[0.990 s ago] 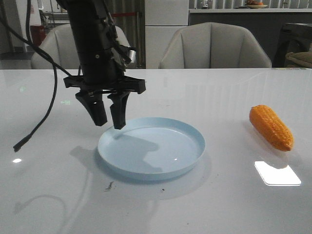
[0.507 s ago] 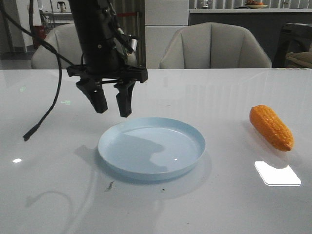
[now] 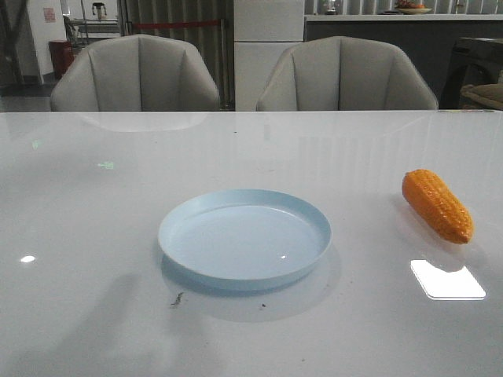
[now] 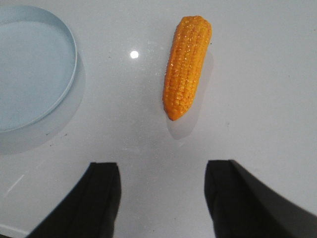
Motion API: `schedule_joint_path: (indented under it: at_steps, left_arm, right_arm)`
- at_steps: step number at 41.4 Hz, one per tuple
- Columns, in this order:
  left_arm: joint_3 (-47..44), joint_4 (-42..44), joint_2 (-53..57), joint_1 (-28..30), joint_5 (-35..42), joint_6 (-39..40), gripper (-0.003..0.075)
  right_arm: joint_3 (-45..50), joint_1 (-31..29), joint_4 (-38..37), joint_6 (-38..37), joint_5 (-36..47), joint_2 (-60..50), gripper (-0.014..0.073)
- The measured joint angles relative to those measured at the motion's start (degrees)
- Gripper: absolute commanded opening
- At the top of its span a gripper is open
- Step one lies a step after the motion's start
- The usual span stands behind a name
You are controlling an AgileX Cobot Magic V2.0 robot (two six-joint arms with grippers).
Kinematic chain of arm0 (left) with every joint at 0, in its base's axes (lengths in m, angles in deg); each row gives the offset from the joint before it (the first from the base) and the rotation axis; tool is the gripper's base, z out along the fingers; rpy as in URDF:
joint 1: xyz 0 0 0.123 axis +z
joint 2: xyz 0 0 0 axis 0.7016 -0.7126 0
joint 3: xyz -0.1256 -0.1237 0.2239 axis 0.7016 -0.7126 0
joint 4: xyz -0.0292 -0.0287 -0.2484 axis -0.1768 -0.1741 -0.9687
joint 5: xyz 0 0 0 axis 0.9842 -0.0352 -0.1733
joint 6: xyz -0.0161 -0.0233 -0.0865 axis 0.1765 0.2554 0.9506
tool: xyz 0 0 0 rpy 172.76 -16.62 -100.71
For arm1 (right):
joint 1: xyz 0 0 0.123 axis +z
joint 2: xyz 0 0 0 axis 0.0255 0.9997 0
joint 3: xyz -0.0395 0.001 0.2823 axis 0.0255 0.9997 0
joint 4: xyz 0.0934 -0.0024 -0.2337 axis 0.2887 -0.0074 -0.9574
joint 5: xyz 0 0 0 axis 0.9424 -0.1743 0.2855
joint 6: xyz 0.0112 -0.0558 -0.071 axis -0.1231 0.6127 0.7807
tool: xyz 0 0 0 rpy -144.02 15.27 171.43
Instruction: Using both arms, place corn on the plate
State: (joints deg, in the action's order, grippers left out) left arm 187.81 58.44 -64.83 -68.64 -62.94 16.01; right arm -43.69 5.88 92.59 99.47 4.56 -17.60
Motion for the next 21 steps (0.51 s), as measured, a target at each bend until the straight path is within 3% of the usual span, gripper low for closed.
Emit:
schedule_joint_path:
  at_steps: [12, 21]
  left_arm:
    - [-1.3, 0.8, 8.9, 9.9, 0.6, 0.5, 0.0434]
    - [-18.3, 1.0, 18.2, 13.1, 10.2, 0.5, 0.0434]
  right_arm:
    - [0.0, 0.0, 0.0, 0.0, 0.0, 0.0, 0.0488]
    - [0.0, 0.0, 0.0, 0.0, 0.0, 0.0, 0.0488]
